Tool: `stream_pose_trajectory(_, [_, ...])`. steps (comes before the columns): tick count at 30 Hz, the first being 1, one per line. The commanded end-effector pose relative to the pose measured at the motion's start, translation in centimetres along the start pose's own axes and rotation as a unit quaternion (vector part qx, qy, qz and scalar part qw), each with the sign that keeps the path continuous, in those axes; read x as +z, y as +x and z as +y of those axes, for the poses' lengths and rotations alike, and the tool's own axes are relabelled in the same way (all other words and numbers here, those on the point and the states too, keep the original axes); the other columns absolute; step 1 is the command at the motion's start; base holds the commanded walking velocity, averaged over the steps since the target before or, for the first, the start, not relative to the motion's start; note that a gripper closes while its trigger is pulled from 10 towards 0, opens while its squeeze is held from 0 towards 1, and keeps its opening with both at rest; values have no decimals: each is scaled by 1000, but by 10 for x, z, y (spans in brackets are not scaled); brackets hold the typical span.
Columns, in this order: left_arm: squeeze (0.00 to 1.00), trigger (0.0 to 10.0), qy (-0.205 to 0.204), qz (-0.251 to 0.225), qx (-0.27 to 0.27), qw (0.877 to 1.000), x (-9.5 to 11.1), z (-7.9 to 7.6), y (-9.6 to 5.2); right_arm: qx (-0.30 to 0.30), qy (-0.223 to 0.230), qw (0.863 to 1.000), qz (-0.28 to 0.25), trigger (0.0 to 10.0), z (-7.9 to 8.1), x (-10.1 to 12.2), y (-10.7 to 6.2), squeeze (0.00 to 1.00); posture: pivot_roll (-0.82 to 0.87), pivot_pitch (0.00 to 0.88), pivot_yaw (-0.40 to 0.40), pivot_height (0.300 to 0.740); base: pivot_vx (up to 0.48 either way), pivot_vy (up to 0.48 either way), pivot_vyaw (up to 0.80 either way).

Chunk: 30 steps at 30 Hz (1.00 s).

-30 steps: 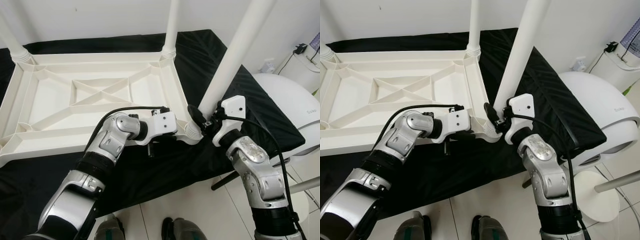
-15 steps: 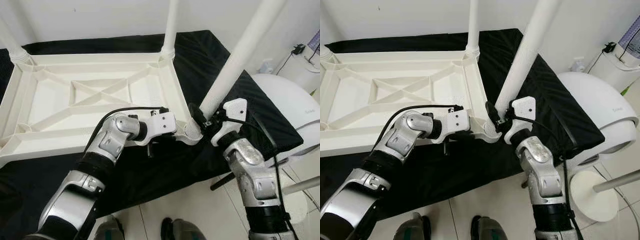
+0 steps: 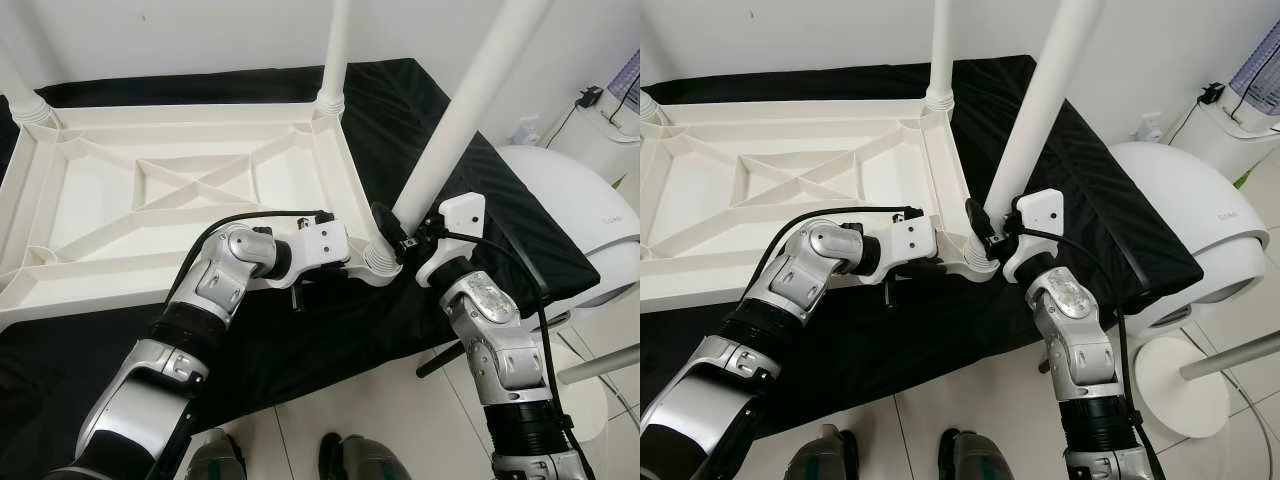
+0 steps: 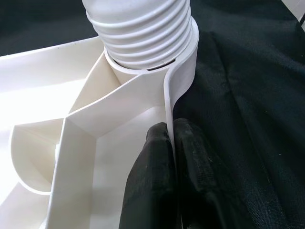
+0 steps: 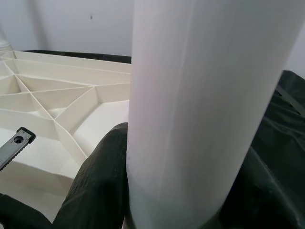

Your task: Building children table

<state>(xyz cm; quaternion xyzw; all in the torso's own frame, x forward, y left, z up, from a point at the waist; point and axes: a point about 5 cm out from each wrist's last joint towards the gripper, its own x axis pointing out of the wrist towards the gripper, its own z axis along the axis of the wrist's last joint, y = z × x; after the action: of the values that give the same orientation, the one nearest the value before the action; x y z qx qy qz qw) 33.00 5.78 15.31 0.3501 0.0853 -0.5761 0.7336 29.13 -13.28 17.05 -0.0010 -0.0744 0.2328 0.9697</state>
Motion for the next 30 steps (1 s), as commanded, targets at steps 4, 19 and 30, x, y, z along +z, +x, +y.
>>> stream_pose_trajectory(4, [0, 10000, -10, 53, 133, 990, -21, 7, -2, 18, 9, 998, 63, 10000, 9, -28, -10, 0, -10, 136, -58, 740, 0, 0, 0])
stream_pose_trajectory(19, [0, 10000, -8, 51, 132, 990, -20, 8, -3, -6, 8, 998, 58, 10000, 6, -38, -18, 0, -10, 136, -51, 740, 0, 0, 0])
stream_pose_trajectory(30, [0, 10000, -6, 51, 132, 990, -19, 8, -4, -34, 17, 997, 63, 10000, 2, -45, -18, 0, -7, 128, -49, 740, 0, 0, 0])
